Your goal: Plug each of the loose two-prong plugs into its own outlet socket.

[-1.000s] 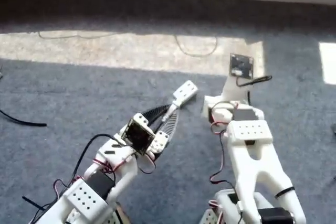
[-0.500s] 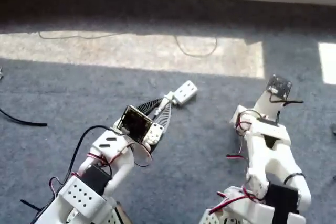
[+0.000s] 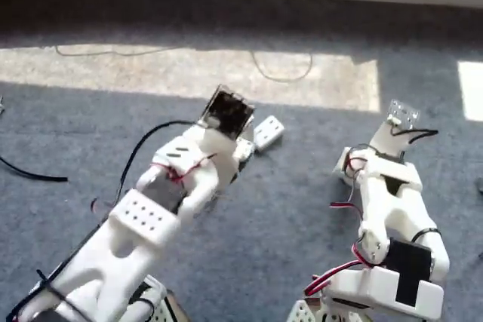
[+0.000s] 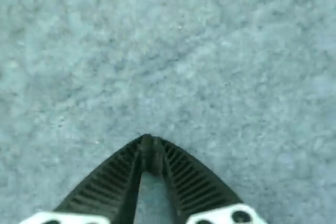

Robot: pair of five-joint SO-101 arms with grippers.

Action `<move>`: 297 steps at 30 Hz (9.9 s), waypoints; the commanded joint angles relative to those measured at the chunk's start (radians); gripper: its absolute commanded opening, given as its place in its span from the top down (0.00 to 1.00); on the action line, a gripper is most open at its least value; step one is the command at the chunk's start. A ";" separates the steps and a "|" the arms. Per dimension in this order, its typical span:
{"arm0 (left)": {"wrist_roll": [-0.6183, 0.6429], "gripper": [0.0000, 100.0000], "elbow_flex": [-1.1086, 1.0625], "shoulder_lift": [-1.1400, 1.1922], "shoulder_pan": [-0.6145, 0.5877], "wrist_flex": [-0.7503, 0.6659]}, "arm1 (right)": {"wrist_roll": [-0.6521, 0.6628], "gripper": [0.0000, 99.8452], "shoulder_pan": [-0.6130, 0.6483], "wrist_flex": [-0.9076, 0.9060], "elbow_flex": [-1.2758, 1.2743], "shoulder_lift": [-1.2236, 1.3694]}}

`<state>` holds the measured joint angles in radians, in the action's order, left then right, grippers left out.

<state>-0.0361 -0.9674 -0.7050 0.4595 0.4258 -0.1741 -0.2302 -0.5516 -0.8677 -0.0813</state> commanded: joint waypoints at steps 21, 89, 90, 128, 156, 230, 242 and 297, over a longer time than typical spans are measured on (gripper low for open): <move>0.710 0.99 1.411 1.132 -0.012 0.756 | -0.002 0.99 -0.013 -0.004 0.042 0.008; 1.310 0.99 1.600 1.308 -0.028 0.838 | -0.002 0.99 -0.012 -0.002 0.042 0.008; 1.312 0.99 1.592 1.308 -0.030 0.838 | -0.002 0.99 -0.012 -0.002 0.042 0.008; 1.313 0.99 1.492 1.308 -0.013 0.850 | -0.002 0.99 -0.012 -0.002 0.042 0.008; 1.413 0.99 1.454 1.310 0.007 0.750 | -0.002 0.99 -0.012 -0.002 0.042 0.008; 0.009 0.77 1.601 1.199 -0.142 1.338 | -0.002 0.99 -0.012 0.031 0.039 0.010; -0.396 0.77 1.601 1.448 -0.188 1.339 | -0.002 0.99 -0.012 0.031 0.041 0.010; -0.318 0.77 2.292 1.893 -0.315 0.503 | -0.002 0.99 -0.012 0.031 0.041 0.010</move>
<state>-0.3399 1.3019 1.1822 0.1542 0.9874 -0.1741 -0.2302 -0.5409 -0.8600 -0.0690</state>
